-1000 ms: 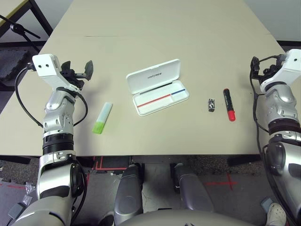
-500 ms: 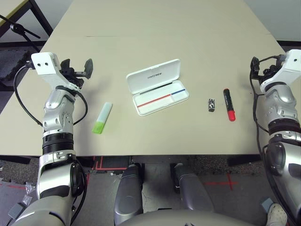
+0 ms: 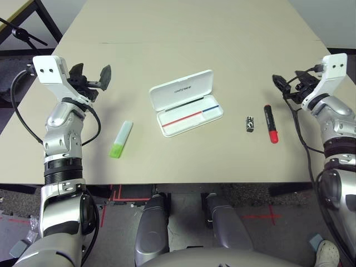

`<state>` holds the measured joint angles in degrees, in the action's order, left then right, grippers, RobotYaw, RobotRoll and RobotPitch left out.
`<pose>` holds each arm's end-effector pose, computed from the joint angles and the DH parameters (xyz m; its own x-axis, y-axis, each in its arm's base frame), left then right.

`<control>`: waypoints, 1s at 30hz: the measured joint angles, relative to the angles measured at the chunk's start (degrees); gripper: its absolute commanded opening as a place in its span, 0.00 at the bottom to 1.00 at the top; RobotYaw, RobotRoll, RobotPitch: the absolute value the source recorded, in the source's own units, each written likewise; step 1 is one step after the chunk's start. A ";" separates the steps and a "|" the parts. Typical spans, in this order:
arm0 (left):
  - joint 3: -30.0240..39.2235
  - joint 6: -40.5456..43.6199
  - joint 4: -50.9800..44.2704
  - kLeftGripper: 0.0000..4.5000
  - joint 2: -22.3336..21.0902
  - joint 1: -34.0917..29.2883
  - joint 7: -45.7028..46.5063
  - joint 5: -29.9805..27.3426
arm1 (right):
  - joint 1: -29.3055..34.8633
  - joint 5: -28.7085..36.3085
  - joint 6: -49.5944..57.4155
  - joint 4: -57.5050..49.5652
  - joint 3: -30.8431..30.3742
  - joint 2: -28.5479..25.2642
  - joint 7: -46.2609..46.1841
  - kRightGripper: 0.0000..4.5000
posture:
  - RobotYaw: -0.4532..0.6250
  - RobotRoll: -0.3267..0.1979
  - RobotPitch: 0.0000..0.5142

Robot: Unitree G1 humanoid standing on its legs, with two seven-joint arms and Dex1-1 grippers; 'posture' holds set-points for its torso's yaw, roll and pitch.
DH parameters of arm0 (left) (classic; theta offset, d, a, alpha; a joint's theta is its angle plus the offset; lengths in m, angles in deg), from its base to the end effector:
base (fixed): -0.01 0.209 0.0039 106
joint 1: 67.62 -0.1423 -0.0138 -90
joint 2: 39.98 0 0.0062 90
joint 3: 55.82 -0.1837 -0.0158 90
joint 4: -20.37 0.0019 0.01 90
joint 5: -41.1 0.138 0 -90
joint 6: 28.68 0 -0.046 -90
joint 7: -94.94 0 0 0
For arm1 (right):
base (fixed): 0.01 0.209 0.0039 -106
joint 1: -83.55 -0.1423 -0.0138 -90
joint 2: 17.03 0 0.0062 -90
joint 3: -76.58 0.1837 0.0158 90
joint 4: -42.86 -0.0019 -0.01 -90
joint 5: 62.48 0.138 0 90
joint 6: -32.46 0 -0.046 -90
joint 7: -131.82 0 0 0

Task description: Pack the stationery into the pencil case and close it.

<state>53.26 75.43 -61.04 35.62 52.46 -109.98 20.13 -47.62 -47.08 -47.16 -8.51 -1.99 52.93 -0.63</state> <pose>0.2734 0.2821 0.1866 0.9491 -0.1902 0.2510 0.1722 0.9808 0.0920 0.3072 -0.3063 0.1650 0.8871 0.4556 -0.0737 -0.4610 0.8825 -0.0931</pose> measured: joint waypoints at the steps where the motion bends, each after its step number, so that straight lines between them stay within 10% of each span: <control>1: -0.05 1.41 -2.30 0.99 -0.36 -0.40 -0.76 -0.57 | 0.68 0.28 1.87 -2.05 -0.83 -0.61 1.85 1.00 | 0.38 0.62 0.41; 19: -14.39 18.00 -29.33 0.99 -0.35 -2.36 -10.16 -9.10 | 8.56 2.67 19.09 -24.38 -10.51 -8.33 20.33 1.00 | 0.38 0.62 0.39; 30: -29.48 21.90 -32.50 0.99 -4.32 -3.79 -13.13 -2.88 | 9.73 2.62 21.07 -28.16 -11.96 -8.81 21.10 1.00 | 0.37 0.62 0.39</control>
<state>23.77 97.33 -93.55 31.30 48.67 -123.11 17.25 -37.89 -44.46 -26.09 -36.67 -13.96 44.11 20.47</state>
